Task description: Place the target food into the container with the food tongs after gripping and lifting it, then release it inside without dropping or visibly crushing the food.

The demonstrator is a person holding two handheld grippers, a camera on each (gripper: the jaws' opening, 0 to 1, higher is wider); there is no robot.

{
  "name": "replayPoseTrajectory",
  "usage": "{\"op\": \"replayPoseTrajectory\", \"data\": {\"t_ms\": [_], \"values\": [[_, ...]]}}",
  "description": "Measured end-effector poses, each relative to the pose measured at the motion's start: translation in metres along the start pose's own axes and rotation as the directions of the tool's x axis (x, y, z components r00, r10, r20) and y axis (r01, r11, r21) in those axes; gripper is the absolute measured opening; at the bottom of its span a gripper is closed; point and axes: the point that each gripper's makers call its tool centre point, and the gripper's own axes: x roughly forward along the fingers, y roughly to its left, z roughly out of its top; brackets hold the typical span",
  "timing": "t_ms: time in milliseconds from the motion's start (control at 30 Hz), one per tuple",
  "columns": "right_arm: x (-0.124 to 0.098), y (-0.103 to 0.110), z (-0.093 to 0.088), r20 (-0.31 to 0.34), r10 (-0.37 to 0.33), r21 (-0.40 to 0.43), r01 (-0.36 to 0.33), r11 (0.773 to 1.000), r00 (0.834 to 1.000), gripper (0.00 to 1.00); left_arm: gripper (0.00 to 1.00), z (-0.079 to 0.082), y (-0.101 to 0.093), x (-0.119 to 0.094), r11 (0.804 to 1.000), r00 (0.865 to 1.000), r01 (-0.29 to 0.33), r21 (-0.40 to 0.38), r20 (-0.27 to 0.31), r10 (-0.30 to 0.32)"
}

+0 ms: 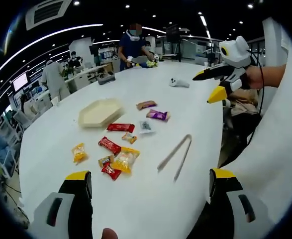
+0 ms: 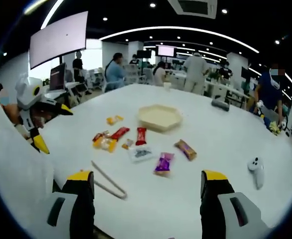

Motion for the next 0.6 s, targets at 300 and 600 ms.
{"op": "replayPoseTrajectory", "data": {"t_ms": [300, 600], "values": [[-0.005, -0.004, -0.003, 0.012, -0.037, -0.056, 0.038, 0.998, 0.999, 0.89, 0.99, -0.004, -0.002, 0.001, 1.000, 1.000, -0.016, 0.004, -0.012, 0.016], [-0.016, -0.012, -0.015, 0.014, -0.078, 0.000, 0.078, 0.997, 0.997, 0.89, 0.98, 0.000, -0.012, 0.006, 1.000, 1.000, 0.010, 0.004, -0.017, -0.010]]}}
